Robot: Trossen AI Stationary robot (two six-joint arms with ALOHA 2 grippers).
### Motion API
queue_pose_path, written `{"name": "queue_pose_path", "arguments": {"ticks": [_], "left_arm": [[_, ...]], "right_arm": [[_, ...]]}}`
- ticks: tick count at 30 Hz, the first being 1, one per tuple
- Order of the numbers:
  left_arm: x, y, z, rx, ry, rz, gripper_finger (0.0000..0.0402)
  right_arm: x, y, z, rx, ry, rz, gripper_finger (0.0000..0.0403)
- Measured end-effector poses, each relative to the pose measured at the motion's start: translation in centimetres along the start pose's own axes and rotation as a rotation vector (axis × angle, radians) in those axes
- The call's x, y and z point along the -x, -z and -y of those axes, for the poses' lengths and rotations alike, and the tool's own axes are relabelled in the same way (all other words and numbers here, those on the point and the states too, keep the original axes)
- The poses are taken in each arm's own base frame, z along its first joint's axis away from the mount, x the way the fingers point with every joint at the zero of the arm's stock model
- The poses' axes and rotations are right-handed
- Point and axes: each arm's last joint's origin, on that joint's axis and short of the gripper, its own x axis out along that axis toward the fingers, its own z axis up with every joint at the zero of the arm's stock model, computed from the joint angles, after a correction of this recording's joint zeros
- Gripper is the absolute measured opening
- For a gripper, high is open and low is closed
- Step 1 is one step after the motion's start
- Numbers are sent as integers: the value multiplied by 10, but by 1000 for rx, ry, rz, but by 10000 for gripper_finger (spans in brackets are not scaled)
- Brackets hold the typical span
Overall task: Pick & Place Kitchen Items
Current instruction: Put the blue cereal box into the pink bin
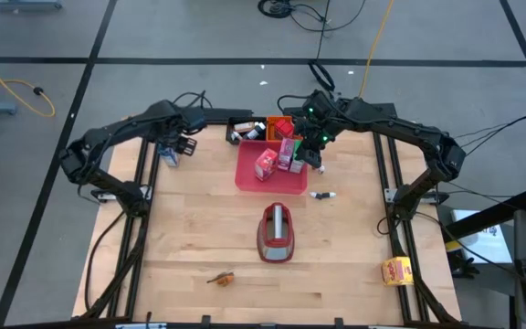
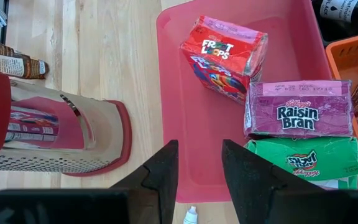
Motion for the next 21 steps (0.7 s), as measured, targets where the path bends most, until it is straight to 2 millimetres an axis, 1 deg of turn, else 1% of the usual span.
{"name": "queue_pose_path", "arguments": {"ticks": [3, 6, 10, 15, 18, 21], "left_arm": [[-3, -4, -4, 17, 7, -9, 274], [-10, -6, -3, 19, 56, -27, 275], [-27, -6, 0, 15, 95, -57, 274], [-48, -4, -3, 22, 77, -89, 272], [-53, -3, -6, 27, 65, -108, 257], [-52, -4, -6, 33, 66, -106, 223]], "right_arm": [[0, 0, 0, 0, 0, 0, 114], [0, 0, 0, 0, 0, 0, 114], [0, 0, 0, 0, -1, 1, 114], [0, 0, 0, 0, -3, 1, 114], [0, 0, 0, 1, -3, 2, 114], [0, -1, 0, 4, -1, 8, 114]]}}
